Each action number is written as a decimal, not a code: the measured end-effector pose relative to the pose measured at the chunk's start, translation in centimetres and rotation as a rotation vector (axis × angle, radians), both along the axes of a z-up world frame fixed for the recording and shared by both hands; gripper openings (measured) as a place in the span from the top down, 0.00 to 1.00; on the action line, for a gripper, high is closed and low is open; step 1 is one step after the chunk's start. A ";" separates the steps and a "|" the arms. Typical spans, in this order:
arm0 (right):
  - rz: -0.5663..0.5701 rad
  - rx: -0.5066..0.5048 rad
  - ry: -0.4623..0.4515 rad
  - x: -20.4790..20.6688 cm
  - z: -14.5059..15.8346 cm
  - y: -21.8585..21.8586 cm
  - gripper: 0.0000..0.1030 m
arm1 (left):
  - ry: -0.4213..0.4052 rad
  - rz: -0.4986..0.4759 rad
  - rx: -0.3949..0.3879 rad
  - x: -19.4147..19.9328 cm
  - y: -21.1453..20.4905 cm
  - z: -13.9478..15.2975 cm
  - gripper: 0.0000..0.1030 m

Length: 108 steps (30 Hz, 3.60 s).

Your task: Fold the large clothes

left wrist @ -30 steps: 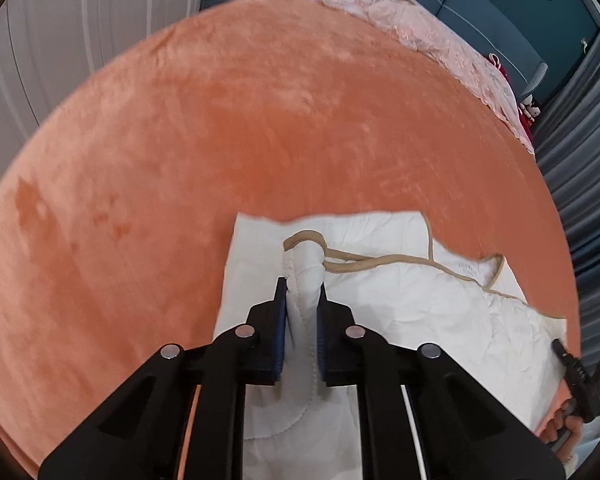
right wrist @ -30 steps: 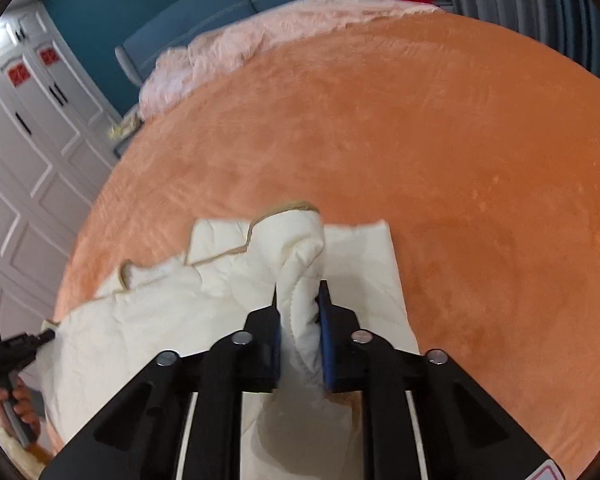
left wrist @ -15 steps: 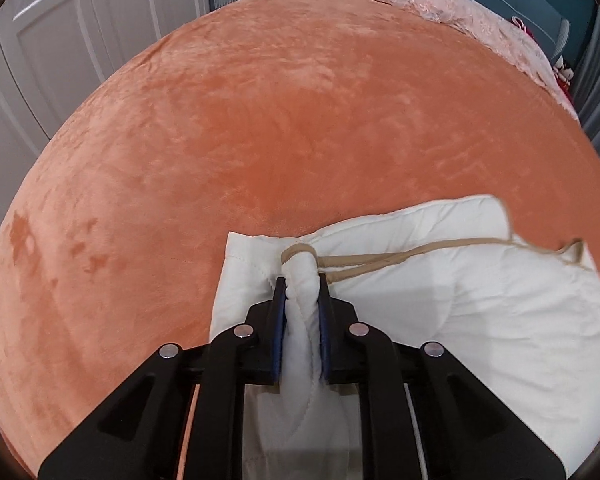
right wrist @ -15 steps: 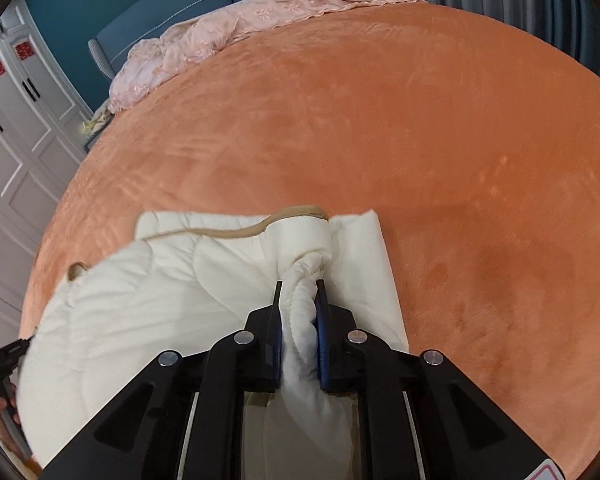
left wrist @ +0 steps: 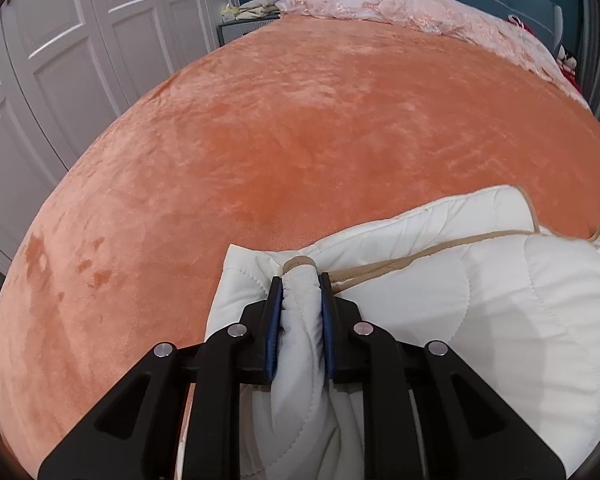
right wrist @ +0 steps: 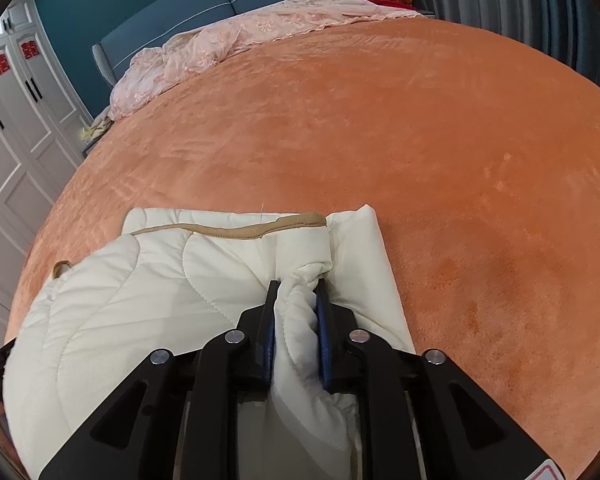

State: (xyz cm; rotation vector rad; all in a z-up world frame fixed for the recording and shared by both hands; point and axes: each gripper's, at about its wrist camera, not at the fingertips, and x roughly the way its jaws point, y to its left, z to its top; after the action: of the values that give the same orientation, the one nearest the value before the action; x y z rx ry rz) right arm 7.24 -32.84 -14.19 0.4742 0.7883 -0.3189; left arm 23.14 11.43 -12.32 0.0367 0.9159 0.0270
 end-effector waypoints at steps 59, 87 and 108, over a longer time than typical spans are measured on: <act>0.388 -0.007 0.030 -4.0 5.5 19.4 0.87 | 0.128 -0.244 -0.245 -13.4 -8.6 4.8 0.56; 0.339 0.001 0.104 -3.0 -0.1 19.1 1.00 | 0.081 -0.227 -0.040 -12.5 -11.7 0.3 0.53; 0.343 0.045 0.125 -6.6 4.8 22.6 0.77 | 0.045 0.180 -0.374 -17.5 7.3 4.7 0.23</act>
State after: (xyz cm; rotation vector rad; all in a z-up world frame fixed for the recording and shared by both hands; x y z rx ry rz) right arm 0.67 -10.19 -9.37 0.3554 0.9837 -0.0120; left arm 5.69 18.77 -7.66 -0.3943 0.9553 0.0214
